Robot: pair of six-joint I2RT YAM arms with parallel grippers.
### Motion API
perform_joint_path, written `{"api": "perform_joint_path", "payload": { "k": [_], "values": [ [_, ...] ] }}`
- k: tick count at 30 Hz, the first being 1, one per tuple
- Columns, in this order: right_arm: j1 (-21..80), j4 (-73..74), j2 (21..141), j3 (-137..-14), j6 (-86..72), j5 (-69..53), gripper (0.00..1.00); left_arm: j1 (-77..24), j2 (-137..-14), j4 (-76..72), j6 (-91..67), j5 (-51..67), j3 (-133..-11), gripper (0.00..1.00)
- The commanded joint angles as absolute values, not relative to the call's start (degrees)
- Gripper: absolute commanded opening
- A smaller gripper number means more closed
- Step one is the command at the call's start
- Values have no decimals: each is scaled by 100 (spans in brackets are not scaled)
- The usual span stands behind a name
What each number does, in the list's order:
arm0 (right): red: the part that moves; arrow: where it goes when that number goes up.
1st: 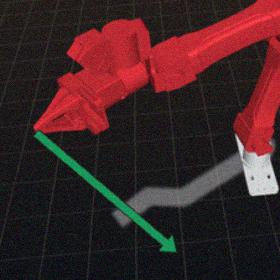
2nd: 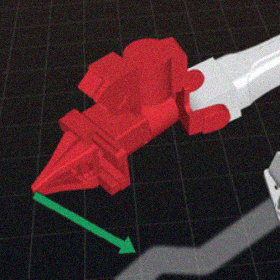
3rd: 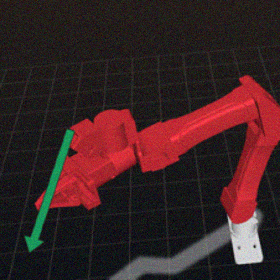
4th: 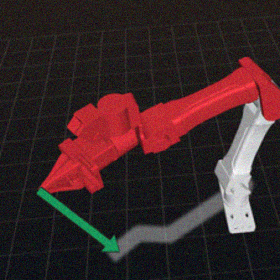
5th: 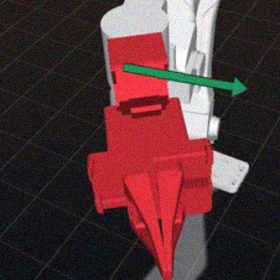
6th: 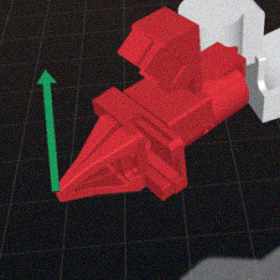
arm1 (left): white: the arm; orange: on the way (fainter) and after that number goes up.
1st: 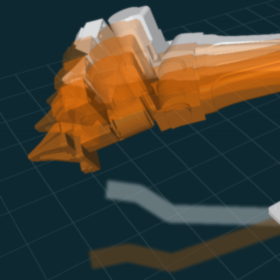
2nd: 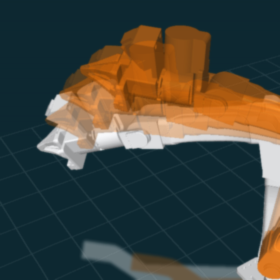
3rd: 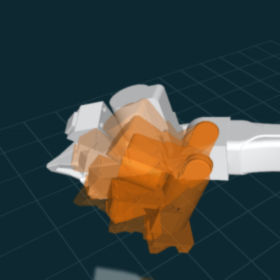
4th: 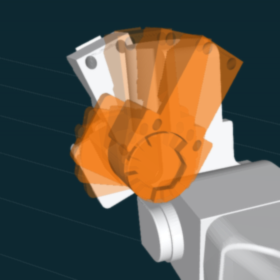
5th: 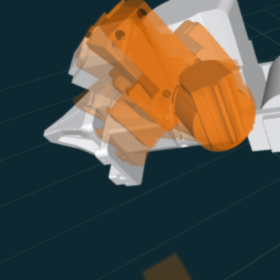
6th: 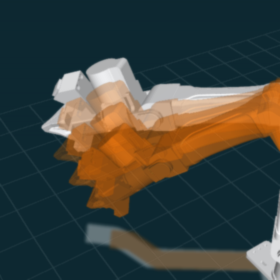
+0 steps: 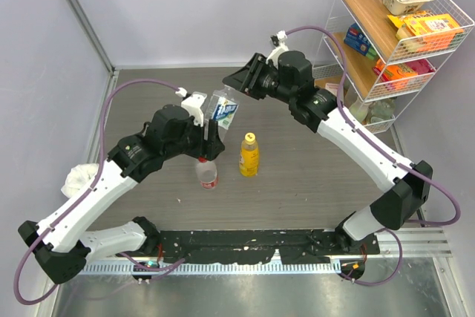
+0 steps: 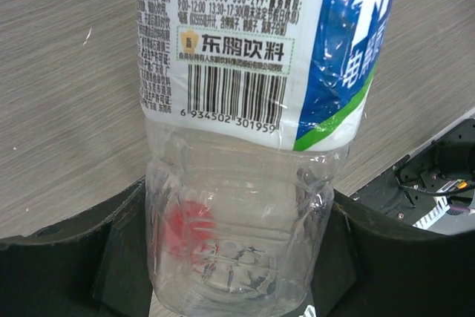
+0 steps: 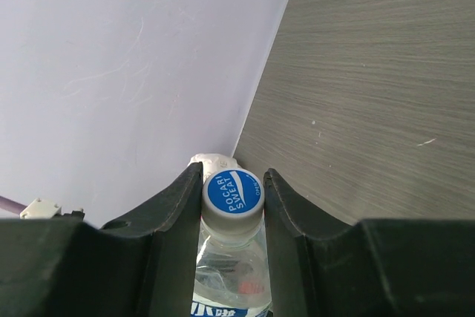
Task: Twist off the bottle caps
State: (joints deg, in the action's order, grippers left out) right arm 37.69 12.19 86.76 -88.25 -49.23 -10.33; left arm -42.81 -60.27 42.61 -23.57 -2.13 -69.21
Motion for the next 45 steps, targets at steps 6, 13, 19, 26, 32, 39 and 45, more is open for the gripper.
{"api": "perform_joint_path", "payload": {
  "k": [6, 13, 19, 26, 32, 39, 45],
  "values": [
    [3718, 124, 8060, -8448, -4307, -1924, 2, -4307, -5897, 3999, -2452, -88, -7101, 28],
    [3244, -1379, 7761, -7726, -4877, -3082, 2, -4307, -5722, 3710, -2636, 386, -7075, 28],
    [2830, -2390, 7813, -7576, -5344, -4252, 2, -4307, -5678, 3349, -2803, 1245, -7101, 24],
    [2690, -3372, 7778, -7620, -5518, -5246, 2, -4307, -5634, 2191, -3462, 2556, -6900, 21],
    [2567, -6146, 8059, -7400, -7494, -5809, 2, -4307, -5485, 899, -4156, 3567, -6575, 20],
    [2566, -6114, 8201, -7611, -7624, -5941, 2, -4298, -5493, 289, -4439, 3982, -6434, 19],
    [2549, -2635, 7840, -8050, -5278, -5363, 2, -4307, -5467, 650, -4210, 3657, -6434, 18]
  ]
}}
